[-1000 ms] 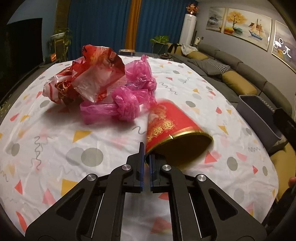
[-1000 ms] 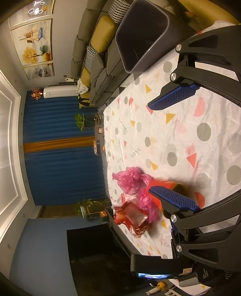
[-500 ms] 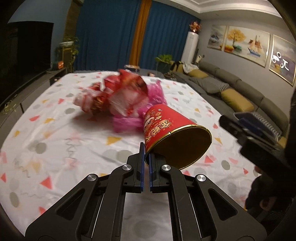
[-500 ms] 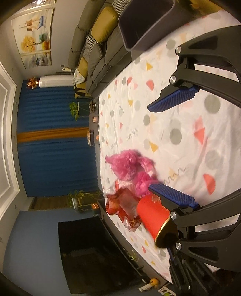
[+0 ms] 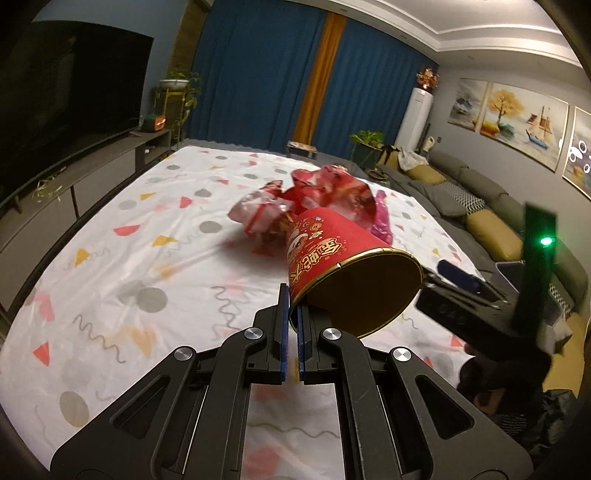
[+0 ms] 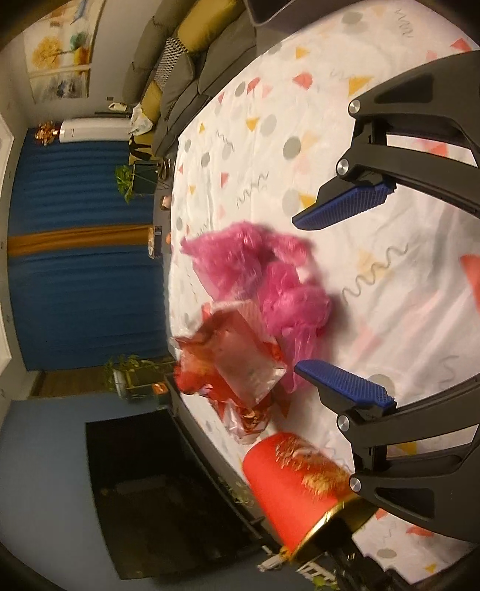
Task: Collect trash
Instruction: 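Grasp the pink plastic bag with the right gripper while the left holds the can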
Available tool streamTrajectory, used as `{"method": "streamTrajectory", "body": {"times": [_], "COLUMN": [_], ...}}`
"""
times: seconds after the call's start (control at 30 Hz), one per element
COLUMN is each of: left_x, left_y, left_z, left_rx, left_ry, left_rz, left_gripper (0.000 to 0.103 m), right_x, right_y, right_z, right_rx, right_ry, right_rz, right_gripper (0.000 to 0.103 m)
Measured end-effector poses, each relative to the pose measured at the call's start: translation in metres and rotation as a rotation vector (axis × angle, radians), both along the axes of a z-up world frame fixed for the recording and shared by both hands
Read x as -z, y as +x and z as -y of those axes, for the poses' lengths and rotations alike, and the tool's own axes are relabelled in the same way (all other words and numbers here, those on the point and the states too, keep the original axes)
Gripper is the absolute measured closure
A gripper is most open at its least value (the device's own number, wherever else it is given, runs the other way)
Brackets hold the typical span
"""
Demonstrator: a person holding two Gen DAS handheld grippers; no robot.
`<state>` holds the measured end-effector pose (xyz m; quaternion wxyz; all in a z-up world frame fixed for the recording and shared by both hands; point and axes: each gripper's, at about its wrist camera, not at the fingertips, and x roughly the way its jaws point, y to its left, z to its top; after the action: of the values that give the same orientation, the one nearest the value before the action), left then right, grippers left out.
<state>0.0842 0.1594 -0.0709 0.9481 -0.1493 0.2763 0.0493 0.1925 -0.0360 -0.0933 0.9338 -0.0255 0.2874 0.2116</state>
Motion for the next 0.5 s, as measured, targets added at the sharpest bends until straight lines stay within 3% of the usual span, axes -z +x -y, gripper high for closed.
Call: {"method": "streamTrajectory", "body": {"times": [0.3,0.5], "left_x": [0.003,0.004], "left_y": [0.001,0.002], "left_z": [-0.016,-0.019], "left_rx": [-0.013,-0.012], "left_ry": [-0.031,-0.039], "left_rz": [0.004,0.002], "left_gripper": [0.1,0.1], "right_x": [0.01,0.021], "right_y": [0.03,0.044], "right_z": [-0.025,-0.032], "right_rx": [-0.004,-0.015], "right_ry": [-0.026,-0.044], "right_rz": [-0.061,-0.138], "right_gripper": [0.046,0.074]}}
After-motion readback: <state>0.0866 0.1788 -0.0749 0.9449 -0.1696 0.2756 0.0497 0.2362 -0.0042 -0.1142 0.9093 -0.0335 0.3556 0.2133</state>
